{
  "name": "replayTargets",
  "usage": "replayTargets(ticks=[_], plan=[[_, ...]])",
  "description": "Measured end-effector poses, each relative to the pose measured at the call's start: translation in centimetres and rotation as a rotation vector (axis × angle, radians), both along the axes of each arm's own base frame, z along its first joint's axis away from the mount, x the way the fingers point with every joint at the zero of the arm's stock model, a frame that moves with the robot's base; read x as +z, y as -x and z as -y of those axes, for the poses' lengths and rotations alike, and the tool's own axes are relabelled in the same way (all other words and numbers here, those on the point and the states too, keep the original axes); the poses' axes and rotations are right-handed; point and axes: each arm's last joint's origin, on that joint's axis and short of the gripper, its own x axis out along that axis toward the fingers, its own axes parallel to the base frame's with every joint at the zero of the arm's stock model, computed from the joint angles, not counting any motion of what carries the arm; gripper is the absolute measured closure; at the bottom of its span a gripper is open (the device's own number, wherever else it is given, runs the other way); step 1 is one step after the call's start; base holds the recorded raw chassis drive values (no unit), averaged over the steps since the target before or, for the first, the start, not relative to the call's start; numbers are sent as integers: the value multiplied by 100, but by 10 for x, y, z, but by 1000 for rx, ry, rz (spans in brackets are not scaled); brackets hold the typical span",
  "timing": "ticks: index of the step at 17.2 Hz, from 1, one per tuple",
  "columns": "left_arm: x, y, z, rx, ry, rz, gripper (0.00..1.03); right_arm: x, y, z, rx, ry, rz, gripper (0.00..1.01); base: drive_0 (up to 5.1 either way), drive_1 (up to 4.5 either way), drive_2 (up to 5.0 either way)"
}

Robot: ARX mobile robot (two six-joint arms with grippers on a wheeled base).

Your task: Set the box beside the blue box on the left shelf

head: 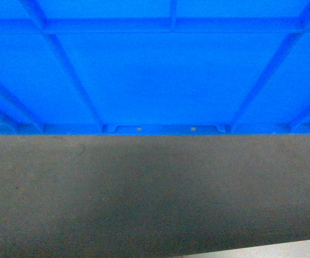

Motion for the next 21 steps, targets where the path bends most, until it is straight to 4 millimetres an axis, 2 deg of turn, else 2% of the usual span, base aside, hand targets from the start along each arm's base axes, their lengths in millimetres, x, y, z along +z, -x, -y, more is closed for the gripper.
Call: replayTargets(ticks=[21], plan=[[0, 0, 0, 0, 1, 2, 91, 0, 0, 0, -1, 1, 0, 91, -148, -148, -148]])
